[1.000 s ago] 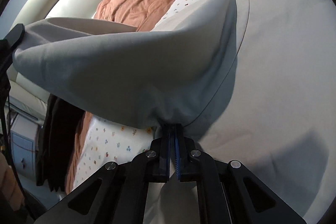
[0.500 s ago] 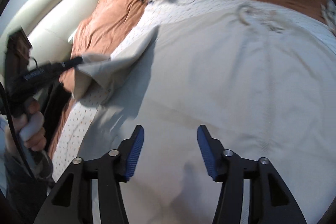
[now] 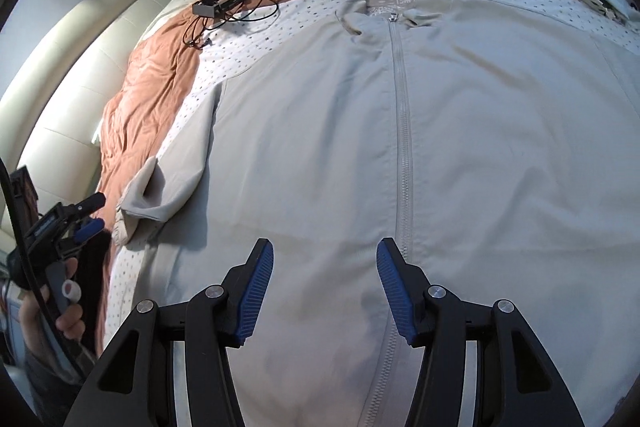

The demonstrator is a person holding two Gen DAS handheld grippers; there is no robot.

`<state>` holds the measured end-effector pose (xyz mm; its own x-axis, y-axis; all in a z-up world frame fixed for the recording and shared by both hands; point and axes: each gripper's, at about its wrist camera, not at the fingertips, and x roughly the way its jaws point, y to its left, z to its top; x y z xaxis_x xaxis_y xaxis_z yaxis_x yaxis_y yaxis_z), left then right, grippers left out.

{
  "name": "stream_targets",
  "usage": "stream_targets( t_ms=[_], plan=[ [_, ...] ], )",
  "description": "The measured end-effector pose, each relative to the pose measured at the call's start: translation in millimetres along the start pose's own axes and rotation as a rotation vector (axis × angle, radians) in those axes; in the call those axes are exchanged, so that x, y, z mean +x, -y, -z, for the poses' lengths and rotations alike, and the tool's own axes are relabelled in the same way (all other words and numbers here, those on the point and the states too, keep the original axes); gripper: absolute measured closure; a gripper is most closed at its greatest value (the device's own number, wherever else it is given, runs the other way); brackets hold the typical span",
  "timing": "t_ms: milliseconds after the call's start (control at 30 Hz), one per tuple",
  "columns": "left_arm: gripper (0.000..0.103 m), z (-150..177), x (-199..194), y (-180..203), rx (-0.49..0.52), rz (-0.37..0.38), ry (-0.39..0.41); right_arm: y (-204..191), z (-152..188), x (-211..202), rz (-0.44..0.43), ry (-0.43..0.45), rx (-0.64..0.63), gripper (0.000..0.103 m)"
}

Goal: Fold large clothes
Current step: 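Grasp the gathered sleeve cuff with the left tool and lift it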

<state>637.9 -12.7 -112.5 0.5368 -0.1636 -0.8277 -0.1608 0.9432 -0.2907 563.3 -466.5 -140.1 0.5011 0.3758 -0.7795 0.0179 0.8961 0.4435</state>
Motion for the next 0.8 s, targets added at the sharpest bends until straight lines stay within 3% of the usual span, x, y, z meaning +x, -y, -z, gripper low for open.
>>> stream_targets(
  t_ms=[267,300,367,533,700,800],
  plan=[
    [0.015,-0.3,25.6,-71.6,-0.111,-0.199,-0.01,0.1,2.3,-3.9,-0.036,0.003,0.017,0.047],
    [0.016,-0.5,29.5,-75.2,-0.097,-0.22,-0.011,0.3,2.5,-3.5,-0.04,0.001,0.02,0.045],
    [0.016,-2.1,37.8,-81.7,-0.075,-0.261,-0.006,1.4,2.9,-3.6,-0.048,0.002,0.027,0.031],
    [0.019,-7.0,61.1,-98.5,-0.078,-0.319,-0.029,3.6,1.0,-5.2,-0.1,0.0,0.051,0.027],
    [0.019,-13.5,72.9,-107.4,-0.034,-0.361,-0.009,6.2,4.2,0.8,-0.084,-0.021,0.068,0.026],
    [0.03,-17.4,73.9,-116.6,-0.05,-0.362,-0.006,7.6,3.8,-0.6,-0.087,-0.017,0.077,0.026]
  ],
)
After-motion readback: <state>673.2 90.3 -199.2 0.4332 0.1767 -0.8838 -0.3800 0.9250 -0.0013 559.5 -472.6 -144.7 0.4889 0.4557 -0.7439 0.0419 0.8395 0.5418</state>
